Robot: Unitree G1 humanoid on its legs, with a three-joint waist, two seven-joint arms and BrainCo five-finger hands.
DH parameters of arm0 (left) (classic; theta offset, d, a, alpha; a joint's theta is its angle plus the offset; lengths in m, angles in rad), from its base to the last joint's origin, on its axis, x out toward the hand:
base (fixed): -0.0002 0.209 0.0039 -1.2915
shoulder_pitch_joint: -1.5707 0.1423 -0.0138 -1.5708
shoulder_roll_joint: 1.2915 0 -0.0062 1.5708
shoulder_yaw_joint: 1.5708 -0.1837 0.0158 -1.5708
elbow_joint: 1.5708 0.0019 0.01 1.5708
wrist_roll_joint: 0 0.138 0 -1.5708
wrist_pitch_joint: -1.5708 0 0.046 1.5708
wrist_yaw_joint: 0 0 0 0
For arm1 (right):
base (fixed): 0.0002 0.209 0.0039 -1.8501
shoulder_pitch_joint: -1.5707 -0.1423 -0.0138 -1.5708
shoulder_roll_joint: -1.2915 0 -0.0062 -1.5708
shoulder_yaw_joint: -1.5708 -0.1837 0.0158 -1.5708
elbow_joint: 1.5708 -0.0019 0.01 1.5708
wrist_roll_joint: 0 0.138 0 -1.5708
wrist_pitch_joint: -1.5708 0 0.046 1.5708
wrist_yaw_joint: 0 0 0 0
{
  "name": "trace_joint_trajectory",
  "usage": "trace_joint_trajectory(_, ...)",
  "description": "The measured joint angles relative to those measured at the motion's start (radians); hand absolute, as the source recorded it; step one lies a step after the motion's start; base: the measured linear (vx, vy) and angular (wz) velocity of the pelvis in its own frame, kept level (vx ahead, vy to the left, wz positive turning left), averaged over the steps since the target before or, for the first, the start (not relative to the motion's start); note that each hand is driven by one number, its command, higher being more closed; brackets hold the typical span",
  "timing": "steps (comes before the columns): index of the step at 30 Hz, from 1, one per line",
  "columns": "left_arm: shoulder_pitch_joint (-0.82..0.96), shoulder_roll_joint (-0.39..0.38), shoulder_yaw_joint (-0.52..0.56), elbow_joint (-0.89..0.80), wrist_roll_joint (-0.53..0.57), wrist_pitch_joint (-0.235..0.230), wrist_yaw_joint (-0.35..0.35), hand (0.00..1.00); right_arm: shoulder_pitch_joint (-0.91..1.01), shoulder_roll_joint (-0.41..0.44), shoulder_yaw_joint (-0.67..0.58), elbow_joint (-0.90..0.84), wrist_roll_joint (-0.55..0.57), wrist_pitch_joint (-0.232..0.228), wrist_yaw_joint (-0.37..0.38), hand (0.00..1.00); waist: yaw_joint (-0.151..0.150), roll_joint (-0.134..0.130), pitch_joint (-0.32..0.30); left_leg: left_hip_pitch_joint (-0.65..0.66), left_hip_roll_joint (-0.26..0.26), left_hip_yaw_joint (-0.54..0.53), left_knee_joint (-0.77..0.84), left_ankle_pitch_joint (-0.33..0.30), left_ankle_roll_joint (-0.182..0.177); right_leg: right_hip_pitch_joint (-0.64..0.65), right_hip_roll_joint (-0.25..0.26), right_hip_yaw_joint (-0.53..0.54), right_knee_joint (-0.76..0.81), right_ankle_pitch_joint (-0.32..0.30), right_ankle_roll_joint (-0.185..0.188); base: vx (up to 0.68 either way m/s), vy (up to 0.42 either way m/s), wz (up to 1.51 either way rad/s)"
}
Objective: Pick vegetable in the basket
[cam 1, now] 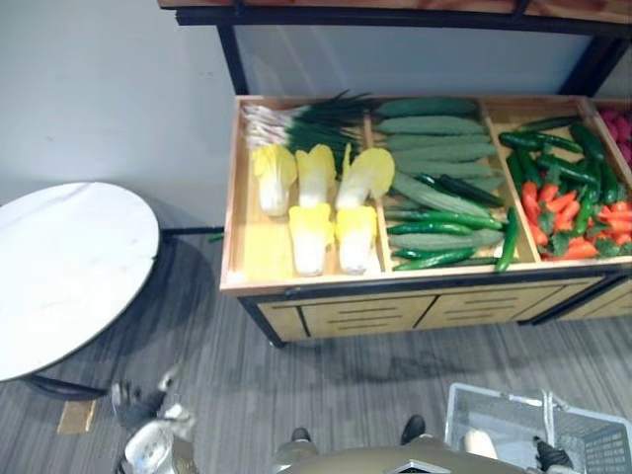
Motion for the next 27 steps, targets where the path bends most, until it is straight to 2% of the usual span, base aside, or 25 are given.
trace_joint_trajectory(2, -0.013, 0.0, 0.074, 0.177, 0.04, 0.002, 0.003, 0.0, -0.001, 0.0, 0.018, 0.001, 0.001, 0.0, -0.011, 1.0, -0.005, 0.002, -0.004, 0.011, 0.003, 0.008, -0.001, 0.002, -0.007, 0.004, 0.005, 0.009, -0.004, 0.001, 0.0, 0.07, -0.001, -0.12)
trace_joint_trajectory(5, -0.018, 0.002, 0.129, 0.339, 0.059, 0.008, 0.003, 0.0, -0.008, 0.0, 0.046, 0.001, 0.006, -0.006, -0.019, 1.0, -0.018, 0.001, -0.004, 0.025, 0.008, 0.029, 0.0, 0.001, -0.007, -0.002, 0.012, 0.032, -0.004, 0.005, 0.004, 0.05, -0.005, -0.17)
trace_joint_trajectory(8, -0.016, 0.003, 0.126, 0.403, 0.121, 0.026, -0.005, 0.0, -0.004, 0.0, 0.083, -0.004, 0.014, -0.014, -0.021, 1.0, -0.02, 0.003, -0.002, 0.035, 0.012, 0.043, 0.002, -0.002, -0.008, -0.003, 0.019, 0.048, -0.004, 0.006, 0.006, 0.03, -0.009, -0.23)
trace_joint_trajectory(12, -0.032, 0.003, 0.067, 0.432, 0.186, 0.04, -0.048, 0.0, 0.027, 0.0, 0.148, -0.068, 0.015, -0.027, -0.015, 1.0, -0.024, 0.008, 0.001, 0.045, 0.017, 0.054, 0.007, -0.011, -0.015, -0.002, 0.024, 0.063, -0.004, 0.006, 0.006, 0.0, -0.014, -0.11)
trace_joint_trajectory(18, -0.05, 0.002, -0.06, 0.445, 0.204, 0.04, -0.084, 0.0, 0.04, -0.004, 0.223, -0.095, 0.015, -0.031, 0.003, 1.0, -0.025, 0.004, 0.016, 0.046, 0.019, 0.058, 0.015, -0.02, -0.023, -0.001, 0.025, 0.07, -0.004, 0.005, 0.007, 0.0, -0.003, -0.01)
trace_joint_trajectory(21, -0.051, 0.003, -0.127, 0.445, 0.204, 0.035, -0.095, 0.0, 0.045, -0.004, 0.245, -0.121, 0.015, -0.038, 0.007, 1.0, -0.026, 0.0, 0.03, 0.048, 0.02, 0.064, 0.019, -0.022, -0.024, 0.0, 0.025, 0.075, -0.004, 0.003, 0.01, -0.01, -0.008, -0.06)
trace_joint_trajectory(22, -0.05, 0.003, -0.148, 0.445, 0.203, 0.029, -0.099, 0.0, 0.045, -0.004, 0.253, -0.126, 0.015, -0.042, 0.008, 1.0, -0.025, 0.007, 0.035, 0.051, 0.02, 0.069, 0.019, -0.023, -0.024, 0.0, 0.026, 0.08, -0.004, 0.002, 0.01, -0.01, -0.007, -0.1)
trace_joint_trajectory(25, -0.047, 0.003, -0.174, 0.444, 0.193, 0.013, -0.101, 0.0, 0.046, -0.003, 0.265, -0.149, 0.017, -0.043, 0.009, 1.0, -0.023, 0.005, 0.057, 0.064, 0.029, 0.084, 0.021, -0.031, -0.029, 0.012, 0.031, 0.093, -0.004, 0.002, 0.01, 0.0, -0.01, -0.16)
trace_joint_trajectory(27, -0.047, 0.005, -0.191, 0.429, 0.192, 0.003, -0.101, 0.0, 0.053, -0.003, 0.266, -0.165, 0.038, -0.043, 0.01, 1.0, -0.022, 0.003, 0.071, 0.062, 0.047, 0.097, 0.078, -0.069, -0.034, 0.014, 0.035, 0.11, 0.015, -0.014, 0.004, 0.03, -0.009, -0.17)
